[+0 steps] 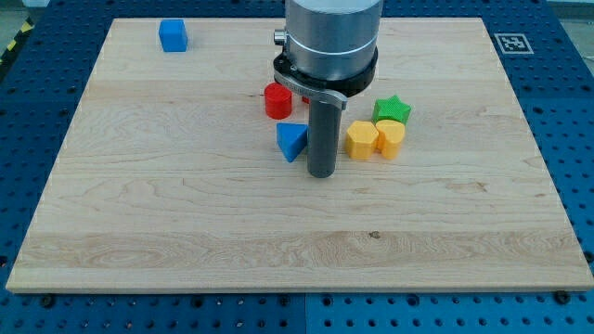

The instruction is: Place blue triangle on top left to green circle

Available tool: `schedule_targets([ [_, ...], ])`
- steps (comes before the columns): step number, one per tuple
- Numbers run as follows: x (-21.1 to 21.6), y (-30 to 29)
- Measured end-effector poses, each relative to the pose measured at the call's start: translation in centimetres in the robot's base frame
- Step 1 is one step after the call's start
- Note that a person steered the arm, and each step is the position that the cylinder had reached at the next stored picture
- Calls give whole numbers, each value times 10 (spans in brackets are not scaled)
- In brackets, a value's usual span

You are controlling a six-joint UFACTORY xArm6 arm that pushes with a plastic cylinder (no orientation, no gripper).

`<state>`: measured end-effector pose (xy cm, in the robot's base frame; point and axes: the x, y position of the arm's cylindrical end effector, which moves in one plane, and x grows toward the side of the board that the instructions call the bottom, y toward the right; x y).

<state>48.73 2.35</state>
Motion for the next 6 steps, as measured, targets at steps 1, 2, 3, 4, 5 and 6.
schedule_targets([
  [1,17,-5],
  [2,19,-40],
  [3,-26,-72],
  [4,-29,-67],
  [5,-29,-37],
  [6,-29,-21],
])
